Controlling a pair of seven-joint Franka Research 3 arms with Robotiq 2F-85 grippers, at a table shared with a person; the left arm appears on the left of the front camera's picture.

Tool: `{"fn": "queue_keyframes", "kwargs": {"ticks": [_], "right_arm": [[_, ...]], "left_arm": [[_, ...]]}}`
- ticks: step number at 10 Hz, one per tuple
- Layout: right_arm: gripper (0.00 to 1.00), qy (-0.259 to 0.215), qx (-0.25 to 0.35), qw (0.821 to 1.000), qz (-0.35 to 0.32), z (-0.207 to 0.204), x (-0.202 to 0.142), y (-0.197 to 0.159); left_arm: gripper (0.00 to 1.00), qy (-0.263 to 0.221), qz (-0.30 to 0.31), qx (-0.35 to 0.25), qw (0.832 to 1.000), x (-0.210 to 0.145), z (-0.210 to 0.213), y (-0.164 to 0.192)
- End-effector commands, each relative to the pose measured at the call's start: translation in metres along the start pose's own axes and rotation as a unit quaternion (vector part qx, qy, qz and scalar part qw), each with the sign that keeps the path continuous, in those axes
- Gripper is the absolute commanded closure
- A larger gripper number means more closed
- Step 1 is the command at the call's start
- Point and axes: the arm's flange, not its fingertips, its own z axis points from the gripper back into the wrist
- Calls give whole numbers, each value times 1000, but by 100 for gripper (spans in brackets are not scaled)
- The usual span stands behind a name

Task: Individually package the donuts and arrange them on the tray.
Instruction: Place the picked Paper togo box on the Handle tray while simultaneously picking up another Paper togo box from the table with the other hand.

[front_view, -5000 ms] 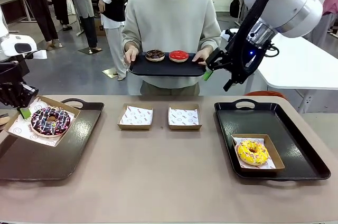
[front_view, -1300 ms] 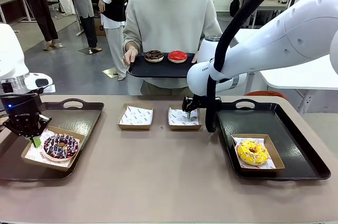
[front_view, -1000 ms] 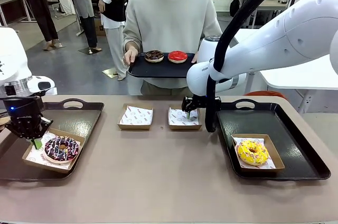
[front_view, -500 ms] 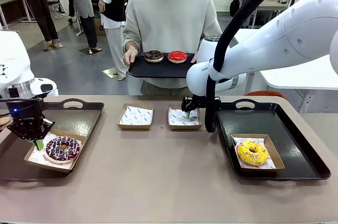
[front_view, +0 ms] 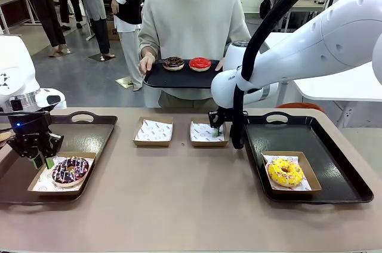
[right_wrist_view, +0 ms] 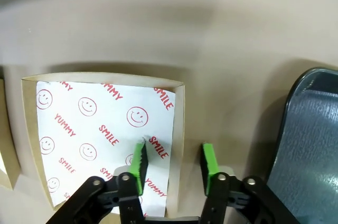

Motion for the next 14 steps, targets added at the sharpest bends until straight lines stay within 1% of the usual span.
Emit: {"fn": "queue_keyframes", "kwargs": {"ticks": [1, 2, 3, 9, 11, 12, 13, 14], "right_arm": [[100, -5, 18, 1000, -2, 0, 0, 0], [96, -6, 17, 1000, -4, 1, 0, -1], [100, -6, 16, 1000, -6, 1, 0, -1], [100, -6, 14, 1000, -9, 2, 3, 0], [100, 7, 18, 999, -25, 7, 3, -2], [100, 5, 30, 999, -19, 26, 0, -3], [100, 1, 31, 999, -21, 55, -4, -6], [100, -1, 26, 999, -24, 86, -4, -12]], "left_arm": [[0, -6, 10, 16, 1000, 1, 1, -1], [0, -5, 11, 15, 1000, 1, 1, -1], [0, -5, 11, 14, 1000, 1, 2, -1], [0, -1, 13, 6, 1000, 2, 5, -1], [0, 3, 6, -8, 1000, 0, 7, 0], [0, -5, -20, -50, 999, -6, 16, 3], [0, -20, -51, -125, 991, -18, 32, 11], [0, -60, -69, -219, 971, -32, 51, 25]]}}
